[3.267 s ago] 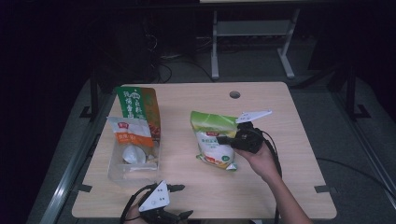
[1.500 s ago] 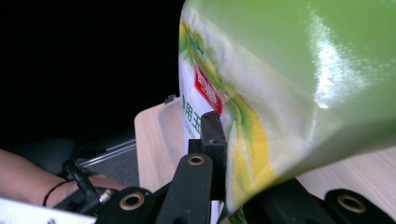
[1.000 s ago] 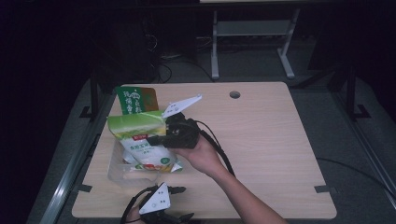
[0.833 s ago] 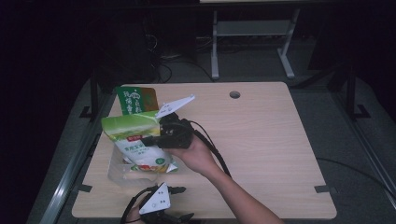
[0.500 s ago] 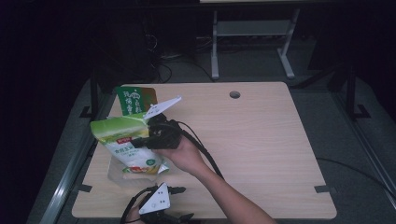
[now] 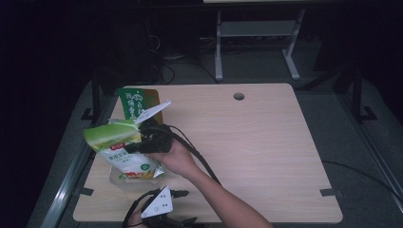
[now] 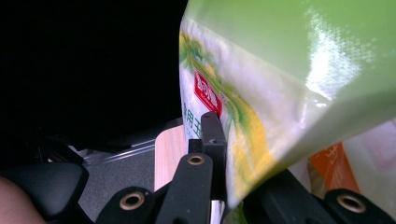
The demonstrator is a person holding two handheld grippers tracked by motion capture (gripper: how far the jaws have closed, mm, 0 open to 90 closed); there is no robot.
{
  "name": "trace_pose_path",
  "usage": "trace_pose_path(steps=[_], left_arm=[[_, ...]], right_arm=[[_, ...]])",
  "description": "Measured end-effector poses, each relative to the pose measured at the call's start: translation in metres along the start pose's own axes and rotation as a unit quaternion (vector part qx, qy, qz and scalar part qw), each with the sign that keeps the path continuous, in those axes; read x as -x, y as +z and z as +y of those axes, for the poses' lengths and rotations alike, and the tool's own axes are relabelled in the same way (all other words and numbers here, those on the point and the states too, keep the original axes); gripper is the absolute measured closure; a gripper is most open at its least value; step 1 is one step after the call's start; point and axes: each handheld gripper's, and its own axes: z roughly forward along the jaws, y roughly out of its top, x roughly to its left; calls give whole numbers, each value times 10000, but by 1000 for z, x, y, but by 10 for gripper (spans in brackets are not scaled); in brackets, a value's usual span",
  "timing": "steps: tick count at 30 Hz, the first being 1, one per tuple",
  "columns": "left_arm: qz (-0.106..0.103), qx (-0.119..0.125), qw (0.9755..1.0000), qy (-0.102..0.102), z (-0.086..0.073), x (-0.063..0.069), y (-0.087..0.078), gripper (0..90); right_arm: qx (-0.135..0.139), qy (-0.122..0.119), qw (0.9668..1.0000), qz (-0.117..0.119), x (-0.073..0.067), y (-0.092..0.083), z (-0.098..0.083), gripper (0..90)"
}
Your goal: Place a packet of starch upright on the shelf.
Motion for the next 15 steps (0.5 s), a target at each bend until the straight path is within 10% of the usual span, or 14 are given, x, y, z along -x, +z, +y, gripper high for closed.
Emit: trace_pose_path(steps=[15], left_arm=[[8,-12,10000,5,-1,-1,-1,226]], right_arm=[[-193,117,9995,200,11,28,-7,898]])
